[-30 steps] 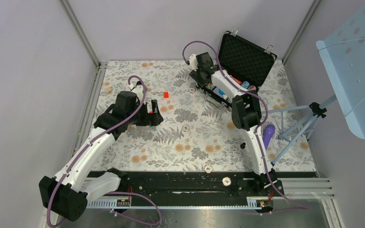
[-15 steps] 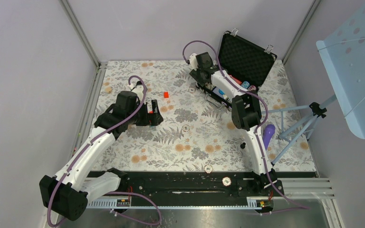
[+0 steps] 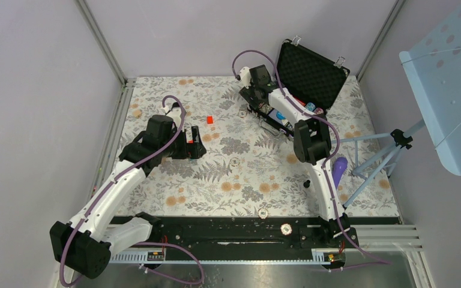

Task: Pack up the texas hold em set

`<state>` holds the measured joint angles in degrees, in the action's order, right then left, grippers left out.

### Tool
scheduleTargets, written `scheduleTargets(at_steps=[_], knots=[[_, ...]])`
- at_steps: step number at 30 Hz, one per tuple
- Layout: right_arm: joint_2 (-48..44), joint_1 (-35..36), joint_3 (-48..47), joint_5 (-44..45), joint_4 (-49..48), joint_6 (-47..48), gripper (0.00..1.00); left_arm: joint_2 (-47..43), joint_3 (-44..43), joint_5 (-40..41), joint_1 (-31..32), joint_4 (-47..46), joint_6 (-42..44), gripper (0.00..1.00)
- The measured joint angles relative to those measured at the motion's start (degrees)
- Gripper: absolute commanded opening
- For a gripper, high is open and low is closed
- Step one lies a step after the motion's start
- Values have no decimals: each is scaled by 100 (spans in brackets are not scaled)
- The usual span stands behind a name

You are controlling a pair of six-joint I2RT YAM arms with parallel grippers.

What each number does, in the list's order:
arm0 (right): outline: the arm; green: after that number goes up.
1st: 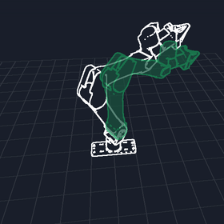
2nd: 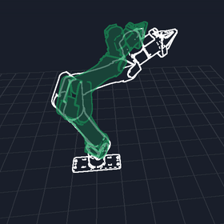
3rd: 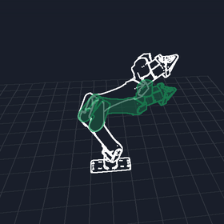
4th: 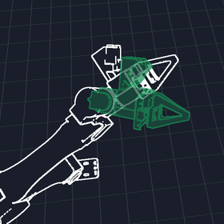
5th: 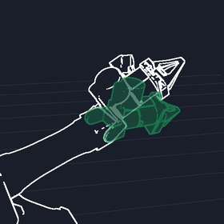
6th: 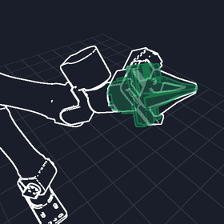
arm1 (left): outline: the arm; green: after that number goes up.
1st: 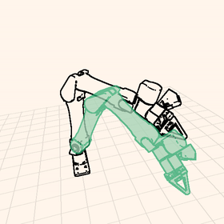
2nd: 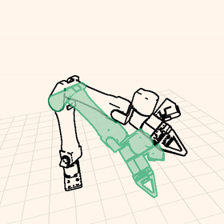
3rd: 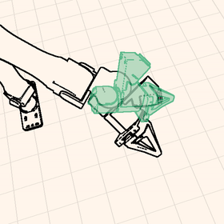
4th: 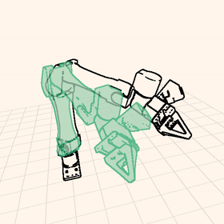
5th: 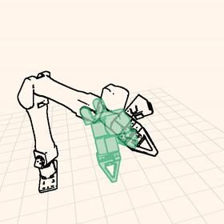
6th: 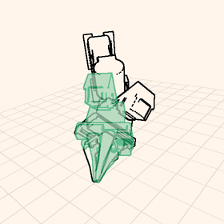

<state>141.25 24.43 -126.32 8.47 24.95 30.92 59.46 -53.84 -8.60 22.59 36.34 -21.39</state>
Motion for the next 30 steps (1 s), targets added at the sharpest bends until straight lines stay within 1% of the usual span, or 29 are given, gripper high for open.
scheduleTargets(at_steps=[11,19,22,24,26,28,30], knots=[[-46,-7,50,-271,-13,-144,74,0,0,-2,0,0,0,94],[-354,20,243,-516,-83,-669,70,0,0,0,0,0,0,94],[-313,59,-173,-623,225,-1034,68,0,0,0,0,0,0,94],[-177,120,-791,-658,507,-1346,68,0,0,0,0,-2,0,94],[-79,188,-1220,-667,603,-1622,67,0,0,0,0,0,0,94],[-37,260,-1416,-769,608,-1906,67,0,0,0,0,0,0,94],[2,328,-1423,-903,623,-2168,67,0,0,0,0,0,0,94]])
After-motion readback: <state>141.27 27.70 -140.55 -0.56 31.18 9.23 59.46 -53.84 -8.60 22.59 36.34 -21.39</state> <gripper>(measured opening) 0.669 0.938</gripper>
